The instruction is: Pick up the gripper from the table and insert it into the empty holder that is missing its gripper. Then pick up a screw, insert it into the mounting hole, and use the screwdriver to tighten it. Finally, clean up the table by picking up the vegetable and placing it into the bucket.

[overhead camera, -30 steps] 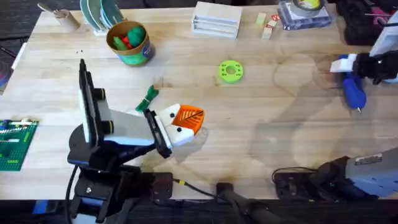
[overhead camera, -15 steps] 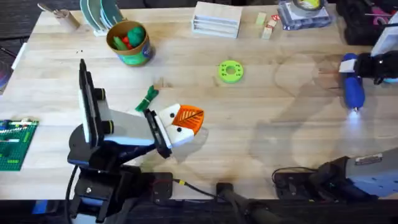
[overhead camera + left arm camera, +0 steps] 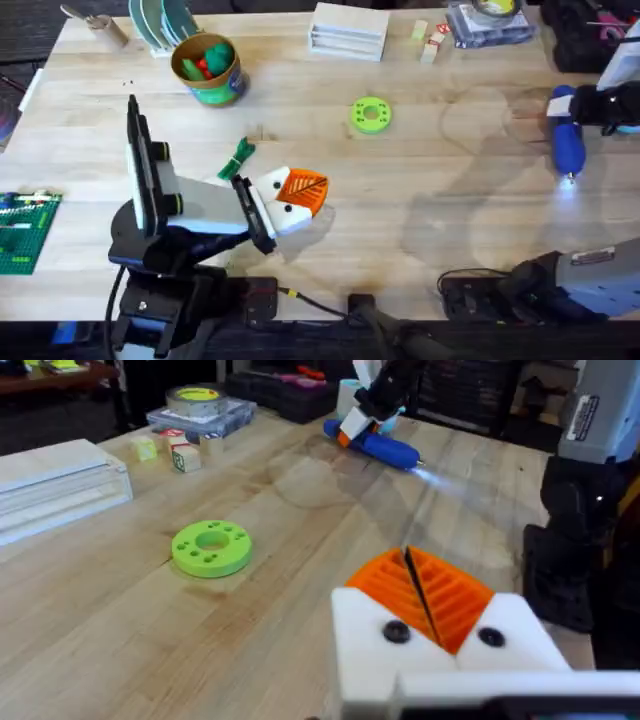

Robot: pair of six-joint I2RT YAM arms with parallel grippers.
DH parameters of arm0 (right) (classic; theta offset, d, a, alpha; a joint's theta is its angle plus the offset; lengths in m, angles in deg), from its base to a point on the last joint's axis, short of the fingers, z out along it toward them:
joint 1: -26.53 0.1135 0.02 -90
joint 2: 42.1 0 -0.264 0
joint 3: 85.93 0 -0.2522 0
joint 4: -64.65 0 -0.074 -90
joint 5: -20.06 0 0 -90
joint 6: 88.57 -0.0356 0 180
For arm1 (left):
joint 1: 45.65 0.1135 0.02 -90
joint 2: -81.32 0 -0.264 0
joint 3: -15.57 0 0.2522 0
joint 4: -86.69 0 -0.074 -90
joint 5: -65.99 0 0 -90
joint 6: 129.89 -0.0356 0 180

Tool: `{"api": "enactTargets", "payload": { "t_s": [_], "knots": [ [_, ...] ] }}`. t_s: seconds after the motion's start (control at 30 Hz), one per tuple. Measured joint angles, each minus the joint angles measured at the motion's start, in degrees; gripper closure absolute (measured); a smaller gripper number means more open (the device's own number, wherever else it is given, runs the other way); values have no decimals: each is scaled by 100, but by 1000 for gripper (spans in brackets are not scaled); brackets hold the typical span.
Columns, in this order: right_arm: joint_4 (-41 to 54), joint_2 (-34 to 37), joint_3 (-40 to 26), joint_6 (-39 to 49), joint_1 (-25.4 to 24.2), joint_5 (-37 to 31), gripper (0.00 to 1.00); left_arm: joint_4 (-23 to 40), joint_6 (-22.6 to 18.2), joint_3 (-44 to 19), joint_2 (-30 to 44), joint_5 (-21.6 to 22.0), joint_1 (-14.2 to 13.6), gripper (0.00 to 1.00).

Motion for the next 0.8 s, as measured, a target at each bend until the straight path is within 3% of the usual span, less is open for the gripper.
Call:
{"api": "enactTargets", "payload": {
  "t_s": [0.53, 0.8],
  "knots": [
    [824, -27, -337, -94, 286, 28, 770, -1, 0, 0, 0, 2, 0, 989],
    [799, -664, -762, -745, 476, 55, 787, 0, 0, 0, -2, 2, 0, 989]
  ]
}}
